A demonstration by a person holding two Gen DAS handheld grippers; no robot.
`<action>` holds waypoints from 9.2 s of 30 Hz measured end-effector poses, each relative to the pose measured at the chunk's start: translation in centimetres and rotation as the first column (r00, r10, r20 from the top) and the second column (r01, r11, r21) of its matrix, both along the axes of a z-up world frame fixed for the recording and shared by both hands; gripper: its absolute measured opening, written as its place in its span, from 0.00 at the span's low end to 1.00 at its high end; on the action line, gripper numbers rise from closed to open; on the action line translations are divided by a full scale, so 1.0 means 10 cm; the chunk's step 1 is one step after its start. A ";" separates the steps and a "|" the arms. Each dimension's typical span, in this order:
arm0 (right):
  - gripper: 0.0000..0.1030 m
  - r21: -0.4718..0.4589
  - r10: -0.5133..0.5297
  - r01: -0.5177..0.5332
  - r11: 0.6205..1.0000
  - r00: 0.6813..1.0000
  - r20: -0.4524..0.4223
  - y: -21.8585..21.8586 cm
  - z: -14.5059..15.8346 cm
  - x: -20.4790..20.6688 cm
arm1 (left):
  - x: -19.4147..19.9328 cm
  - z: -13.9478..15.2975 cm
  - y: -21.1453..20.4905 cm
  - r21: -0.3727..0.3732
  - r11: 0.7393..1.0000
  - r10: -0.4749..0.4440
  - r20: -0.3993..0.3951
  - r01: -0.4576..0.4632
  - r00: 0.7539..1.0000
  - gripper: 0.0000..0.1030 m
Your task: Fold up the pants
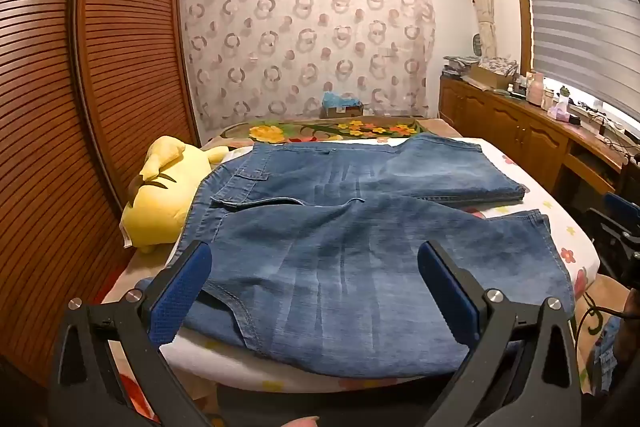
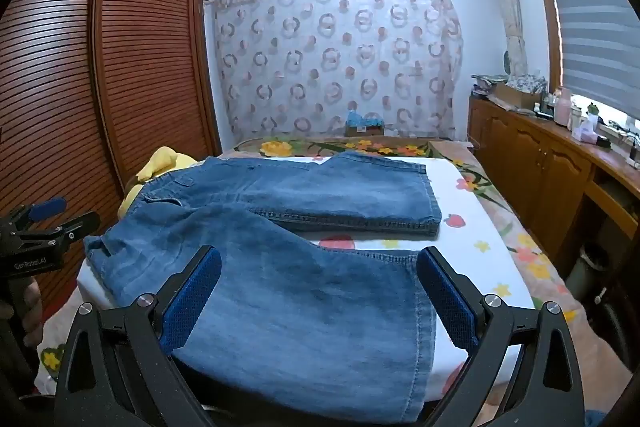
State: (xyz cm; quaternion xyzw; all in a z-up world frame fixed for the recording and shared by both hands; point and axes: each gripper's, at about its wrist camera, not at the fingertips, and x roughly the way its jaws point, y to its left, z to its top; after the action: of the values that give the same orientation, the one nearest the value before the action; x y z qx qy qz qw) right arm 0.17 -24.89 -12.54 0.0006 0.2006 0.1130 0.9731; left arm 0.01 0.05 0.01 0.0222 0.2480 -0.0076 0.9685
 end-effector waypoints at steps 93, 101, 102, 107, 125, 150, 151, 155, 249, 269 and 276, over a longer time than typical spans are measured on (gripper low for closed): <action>0.96 0.032 -0.026 0.025 0.999 0.999 0.020 0.01 -0.02 -0.07 | -0.01 0.00 0.02 -0.016 1.000 -0.003 0.009 0.003 1.000 1.00; 0.96 0.018 -0.029 0.029 0.999 1.000 -0.001 -0.01 -0.06 -0.04 | 0.09 -0.10 -0.02 -0.021 1.000 0.002 -0.028 -0.003 1.000 1.00; 0.96 0.017 -0.031 0.032 0.999 0.999 -0.006 -0.02 -0.07 -0.03 | 0.10 -0.09 -0.04 -0.022 1.000 0.004 -0.032 -0.005 0.999 1.00; 0.96 -0.002 -0.043 0.043 0.999 0.999 -0.030 -0.04 -0.10 0.03 | 0.14 -0.20 0.00 -0.026 0.999 0.018 -0.056 -0.020 0.998 1.00; 0.95 -0.036 -0.053 0.048 0.998 0.991 -0.124 -0.12 -0.12 0.12 | 0.26 -0.41 0.35 -0.046 0.996 0.066 -0.100 -0.071 0.993 1.00; 0.84 -0.073 -0.048 0.031 0.997 0.969 -0.241 -0.25 -0.22 0.05 | 0.46 -0.82 1.30 -0.116 0.974 0.172 -0.182 -0.195 0.968 0.83; 0.84 -0.073 -0.047 0.030 0.997 0.969 -0.244 -0.25 -0.22 0.05 | 0.47 -0.85 1.35 -0.120 0.972 0.177 -0.191 -0.201 0.966 0.78; 0.82 -0.074 -0.042 0.024 0.997 0.966 -0.255 -0.27 -0.22 -0.03 | 0.47 -0.94 1.53 -0.147 0.959 0.207 -0.214 -0.241 0.955 0.69; 0.08 0.058 0.238 -0.232 0.971 0.907 -0.349 -0.43 -0.13 0.54 | 0.82 0.20 0.83 -0.083 0.997 0.002 0.099 0.006 0.995 0.11; 0.03 0.070 0.059 -0.058 0.996 0.998 -0.013 -1.27 1.00 0.55 | 1.45 0.64 0.91 -0.100 0.994 0.058 0.168 -0.042 0.984 0.09; 0.03 0.061 0.041 -0.039 0.997 0.999 -0.036 -1.12 0.94 0.88 | 1.84 0.57 0.89 -0.100 0.993 0.074 0.138 -0.061 0.988 0.09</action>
State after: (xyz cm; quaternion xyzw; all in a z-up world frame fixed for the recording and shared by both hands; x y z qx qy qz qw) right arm 9.01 -36.05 -3.11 0.0278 0.2149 0.1385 0.9664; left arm 18.44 8.93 5.76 -0.0320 0.1787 0.0149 0.9833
